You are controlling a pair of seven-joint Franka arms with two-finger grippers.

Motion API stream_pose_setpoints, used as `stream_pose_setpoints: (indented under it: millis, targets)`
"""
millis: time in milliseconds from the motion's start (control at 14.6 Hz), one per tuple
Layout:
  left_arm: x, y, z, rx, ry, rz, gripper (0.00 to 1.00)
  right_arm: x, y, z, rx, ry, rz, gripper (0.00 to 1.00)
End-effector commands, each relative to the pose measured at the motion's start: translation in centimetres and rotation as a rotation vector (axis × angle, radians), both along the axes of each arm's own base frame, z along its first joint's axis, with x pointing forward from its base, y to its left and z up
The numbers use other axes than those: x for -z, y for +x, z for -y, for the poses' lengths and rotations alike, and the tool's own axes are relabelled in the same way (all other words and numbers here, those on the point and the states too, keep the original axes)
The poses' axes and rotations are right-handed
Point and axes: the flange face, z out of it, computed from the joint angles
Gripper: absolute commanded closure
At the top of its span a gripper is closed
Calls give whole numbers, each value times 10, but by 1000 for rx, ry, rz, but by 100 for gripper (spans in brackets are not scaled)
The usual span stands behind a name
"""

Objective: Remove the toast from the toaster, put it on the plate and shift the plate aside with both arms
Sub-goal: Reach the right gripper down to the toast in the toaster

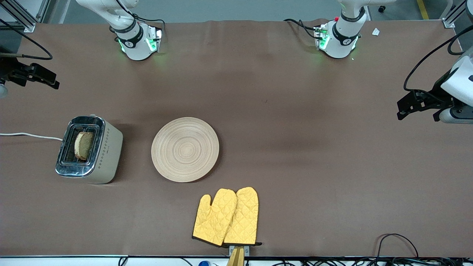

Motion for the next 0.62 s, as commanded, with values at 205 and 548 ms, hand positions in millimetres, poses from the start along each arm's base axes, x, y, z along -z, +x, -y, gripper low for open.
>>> stream_pose_setpoints:
  millis: [205, 548]
  targets:
    - [-7, -4, 4, 6, 23, 17, 0, 43, 12, 3, -3, 11, 19, 0]
    - [-1, -3, 7, 17, 24, 4, 0, 123, 26, 5, -7, 8, 47, 0]
